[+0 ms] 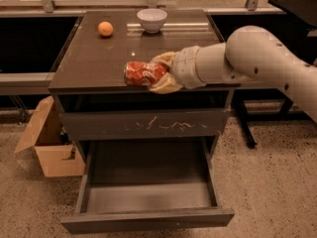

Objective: Pick coke can from middle drawer and place on counter

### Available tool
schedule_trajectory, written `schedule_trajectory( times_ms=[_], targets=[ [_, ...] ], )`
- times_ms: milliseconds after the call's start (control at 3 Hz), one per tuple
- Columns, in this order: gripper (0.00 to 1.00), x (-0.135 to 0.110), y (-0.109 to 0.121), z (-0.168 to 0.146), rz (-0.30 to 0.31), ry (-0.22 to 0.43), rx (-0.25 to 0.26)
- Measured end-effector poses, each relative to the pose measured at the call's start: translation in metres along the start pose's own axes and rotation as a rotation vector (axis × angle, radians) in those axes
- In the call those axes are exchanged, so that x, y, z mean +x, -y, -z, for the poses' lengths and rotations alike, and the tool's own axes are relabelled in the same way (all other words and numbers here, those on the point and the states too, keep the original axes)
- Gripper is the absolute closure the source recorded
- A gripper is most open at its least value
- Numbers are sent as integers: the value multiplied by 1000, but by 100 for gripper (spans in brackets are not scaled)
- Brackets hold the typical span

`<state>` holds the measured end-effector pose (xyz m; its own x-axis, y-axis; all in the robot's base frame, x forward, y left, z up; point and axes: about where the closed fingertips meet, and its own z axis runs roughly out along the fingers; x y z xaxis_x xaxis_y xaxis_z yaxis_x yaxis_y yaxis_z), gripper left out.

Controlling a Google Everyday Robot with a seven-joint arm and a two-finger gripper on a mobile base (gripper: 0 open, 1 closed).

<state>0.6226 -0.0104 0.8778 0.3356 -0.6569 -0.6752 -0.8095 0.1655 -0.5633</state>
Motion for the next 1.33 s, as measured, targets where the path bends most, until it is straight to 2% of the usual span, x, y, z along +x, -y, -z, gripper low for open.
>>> schedule_trajectory(
  times_ms=[333, 667, 1000, 1333],
  targets=[
    [100, 3, 34, 6, -27, 12, 56],
    [100, 19, 61, 8, -92, 34, 115],
    [100, 47, 89, 5, -165, 41, 173],
    [100, 47, 89, 5, -165, 41, 173]
  ],
)
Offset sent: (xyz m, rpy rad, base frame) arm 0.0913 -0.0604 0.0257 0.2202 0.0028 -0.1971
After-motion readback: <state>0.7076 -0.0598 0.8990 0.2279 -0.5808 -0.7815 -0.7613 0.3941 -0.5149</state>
